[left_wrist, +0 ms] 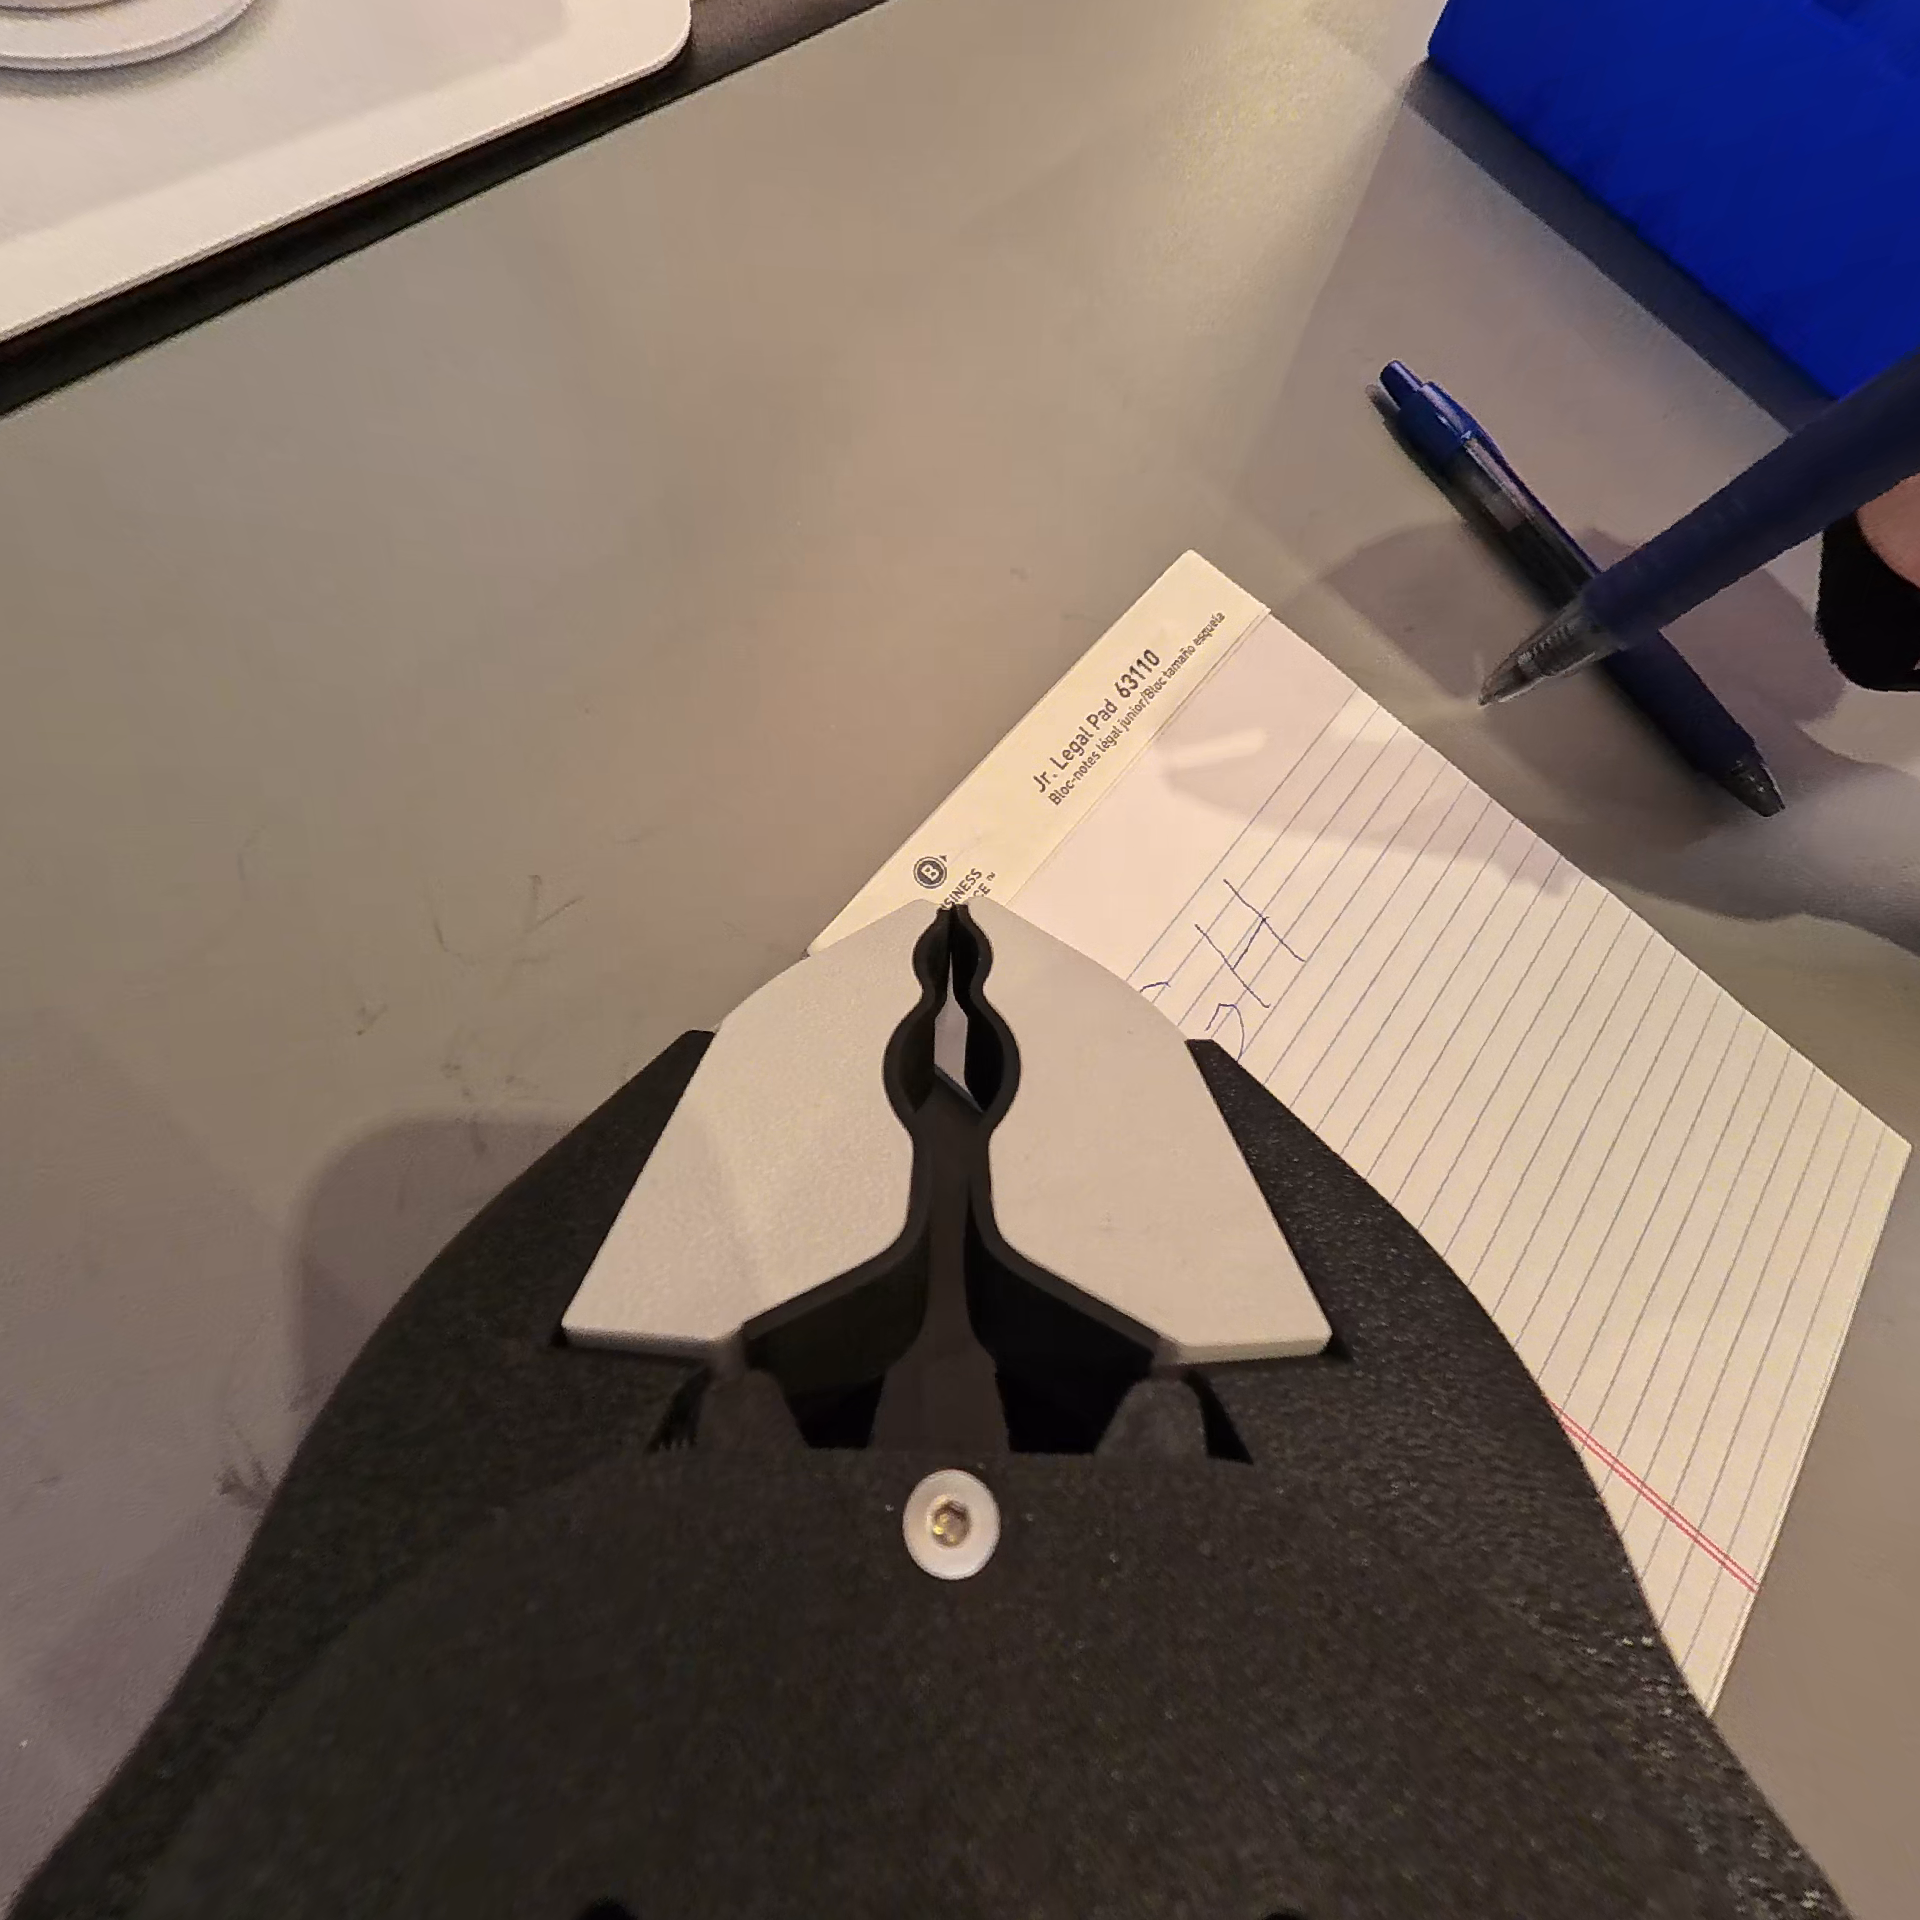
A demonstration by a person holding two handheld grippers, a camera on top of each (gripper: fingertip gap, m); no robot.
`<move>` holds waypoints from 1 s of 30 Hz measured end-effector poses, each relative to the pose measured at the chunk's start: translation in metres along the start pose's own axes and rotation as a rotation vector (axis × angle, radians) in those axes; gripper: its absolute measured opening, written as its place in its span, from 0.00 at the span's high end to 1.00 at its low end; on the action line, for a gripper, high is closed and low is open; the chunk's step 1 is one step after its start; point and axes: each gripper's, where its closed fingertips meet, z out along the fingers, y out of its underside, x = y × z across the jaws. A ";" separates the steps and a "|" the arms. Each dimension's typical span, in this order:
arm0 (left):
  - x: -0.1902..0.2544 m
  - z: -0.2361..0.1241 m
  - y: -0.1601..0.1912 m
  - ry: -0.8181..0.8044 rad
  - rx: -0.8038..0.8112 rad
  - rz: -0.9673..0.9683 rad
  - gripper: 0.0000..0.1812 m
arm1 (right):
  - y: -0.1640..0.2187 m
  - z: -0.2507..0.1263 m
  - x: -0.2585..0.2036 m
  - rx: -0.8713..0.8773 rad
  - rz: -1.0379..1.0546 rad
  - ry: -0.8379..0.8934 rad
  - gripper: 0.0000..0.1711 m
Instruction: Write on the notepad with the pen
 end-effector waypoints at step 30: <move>0.000 0.000 0.000 0.002 -0.001 -0.003 1.00 | 0.020 0.024 -0.027 -0.118 -0.002 -0.099 0.98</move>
